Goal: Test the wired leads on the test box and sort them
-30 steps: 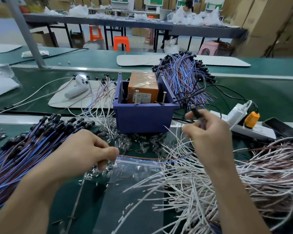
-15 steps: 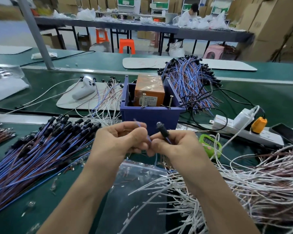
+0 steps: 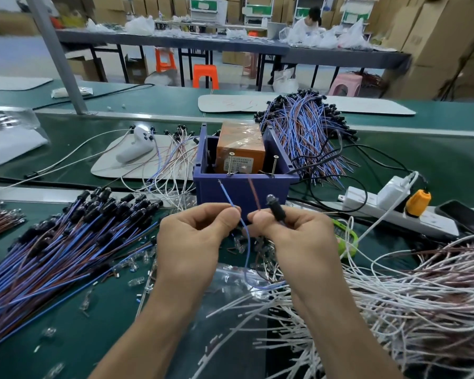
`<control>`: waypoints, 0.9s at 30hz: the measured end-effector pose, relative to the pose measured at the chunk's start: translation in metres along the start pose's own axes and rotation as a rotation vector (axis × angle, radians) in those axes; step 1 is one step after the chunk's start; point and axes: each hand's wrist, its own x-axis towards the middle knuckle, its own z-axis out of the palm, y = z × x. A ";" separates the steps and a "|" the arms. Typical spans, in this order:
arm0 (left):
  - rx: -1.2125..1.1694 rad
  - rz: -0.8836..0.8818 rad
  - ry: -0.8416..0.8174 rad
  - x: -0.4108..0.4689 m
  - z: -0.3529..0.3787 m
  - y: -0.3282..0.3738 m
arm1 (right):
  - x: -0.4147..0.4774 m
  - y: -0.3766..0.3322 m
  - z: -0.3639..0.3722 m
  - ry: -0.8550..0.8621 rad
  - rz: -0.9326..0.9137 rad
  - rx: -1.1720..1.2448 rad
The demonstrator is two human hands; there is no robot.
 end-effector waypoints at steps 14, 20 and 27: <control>0.131 -0.114 0.074 0.030 0.002 0.010 | 0.025 0.006 -0.009 0.325 0.204 0.296; 0.183 -0.126 0.206 0.034 0.002 0.006 | 0.032 0.011 -0.001 0.305 0.209 0.269; 0.214 -0.130 0.245 0.034 0.001 0.006 | 0.037 0.018 0.001 0.298 0.226 0.267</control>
